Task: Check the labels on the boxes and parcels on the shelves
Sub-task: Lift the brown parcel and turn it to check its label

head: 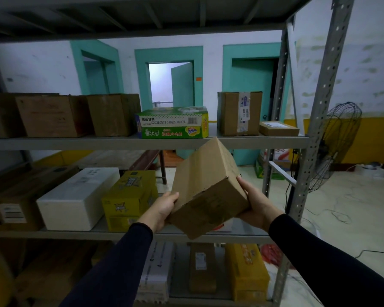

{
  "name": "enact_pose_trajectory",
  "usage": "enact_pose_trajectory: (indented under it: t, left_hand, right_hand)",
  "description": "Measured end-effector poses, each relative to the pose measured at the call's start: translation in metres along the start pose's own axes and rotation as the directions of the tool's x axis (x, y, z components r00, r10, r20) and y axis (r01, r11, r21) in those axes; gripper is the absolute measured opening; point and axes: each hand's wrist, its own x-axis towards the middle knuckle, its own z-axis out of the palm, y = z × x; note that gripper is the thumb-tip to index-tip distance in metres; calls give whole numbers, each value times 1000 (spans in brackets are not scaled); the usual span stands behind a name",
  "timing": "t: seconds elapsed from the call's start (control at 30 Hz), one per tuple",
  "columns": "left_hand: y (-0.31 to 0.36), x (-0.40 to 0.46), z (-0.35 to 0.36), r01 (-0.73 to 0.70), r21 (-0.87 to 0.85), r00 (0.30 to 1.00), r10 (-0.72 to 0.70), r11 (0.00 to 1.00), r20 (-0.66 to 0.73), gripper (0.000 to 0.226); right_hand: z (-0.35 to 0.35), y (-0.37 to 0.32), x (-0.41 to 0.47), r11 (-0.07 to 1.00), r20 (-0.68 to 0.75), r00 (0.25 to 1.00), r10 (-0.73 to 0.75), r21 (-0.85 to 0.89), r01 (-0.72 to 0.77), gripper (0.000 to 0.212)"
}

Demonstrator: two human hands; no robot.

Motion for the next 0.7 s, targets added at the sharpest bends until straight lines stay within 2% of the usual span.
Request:
enact_pose_trajectory:
  t: [0.07,0.13,0.23,0.33,0.57,0.7]
  left_hand:
    - [3,1,6,-42,242,998,54,969,-45,52]
    - [11,-7,18,-94,319,995,96,943,9,60]
    - [22,-23,42,-148,184,984,126,972,127,47]
    - [18,-18,52,-86,76,988,75,993,137,59]
    - [15,-20,56,-56,55,993,50,997,109,56]
    - [17,-21,55,-81,68,992,73,994,106,56]
  right_hand:
    - [6,1,-1,999,-10,1000,-26,-44,26,40]
    - [12,3,0,989,-21,998,-58,-141,55,33]
    - [19,11,2,924,-14,986,-165,-353,150,30]
    - [25,19,1,809,0,964,-264,-544,222,38]
    - [27,20,-4,767,-16,954,-300,-599,231,27]
    - [28,18,-7,793,-25,954,-297,-564,232,21]
